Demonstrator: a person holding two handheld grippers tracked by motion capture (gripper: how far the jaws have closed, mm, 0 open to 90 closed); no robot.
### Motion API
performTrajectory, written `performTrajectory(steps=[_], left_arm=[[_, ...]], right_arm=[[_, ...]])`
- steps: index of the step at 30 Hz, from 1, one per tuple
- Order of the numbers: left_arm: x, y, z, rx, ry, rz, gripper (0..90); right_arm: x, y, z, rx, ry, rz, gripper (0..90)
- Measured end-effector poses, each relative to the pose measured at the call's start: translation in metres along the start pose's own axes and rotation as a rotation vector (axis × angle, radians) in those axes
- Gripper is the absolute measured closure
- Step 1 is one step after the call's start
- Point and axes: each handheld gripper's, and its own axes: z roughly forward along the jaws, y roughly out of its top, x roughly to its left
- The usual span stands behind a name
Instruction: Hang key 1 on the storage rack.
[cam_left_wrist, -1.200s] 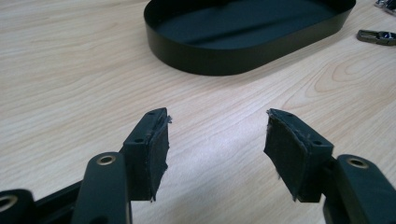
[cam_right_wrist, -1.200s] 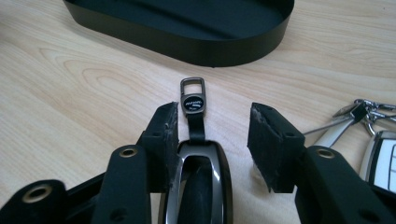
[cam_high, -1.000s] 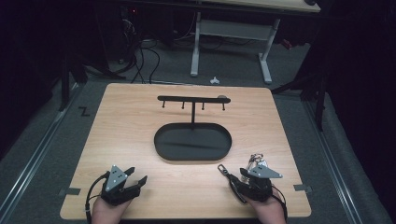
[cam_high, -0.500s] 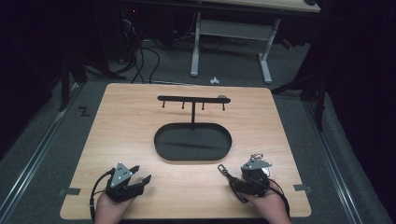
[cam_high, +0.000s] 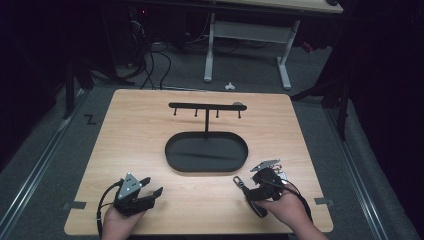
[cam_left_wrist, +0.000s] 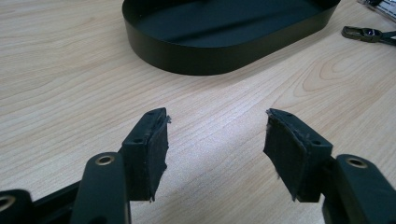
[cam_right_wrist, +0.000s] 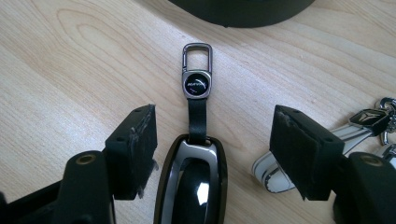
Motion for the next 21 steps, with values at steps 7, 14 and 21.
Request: performTrajectory(steps=[7, 14, 21], left_arm=[[0.001, 0.0, 0.0, -0.004, -0.001, -0.008, 39.8], [0.0, 0.0, 0.0, 0.002, -0.009, 0.0, 40.0], [0.001, 0.0, 0.0, 0.004, -0.012, -0.003, 39.9]], right_arm=[[-0.003, 0.013, 0.005, 0.112, -0.001, -0.022, 32.9], [0.001, 0.027, 0.01, 0.202, 0.017, -0.034, 31.8], [0.009, 0.038, 0.02, 0.281, 0.002, -0.087, 30.1]])
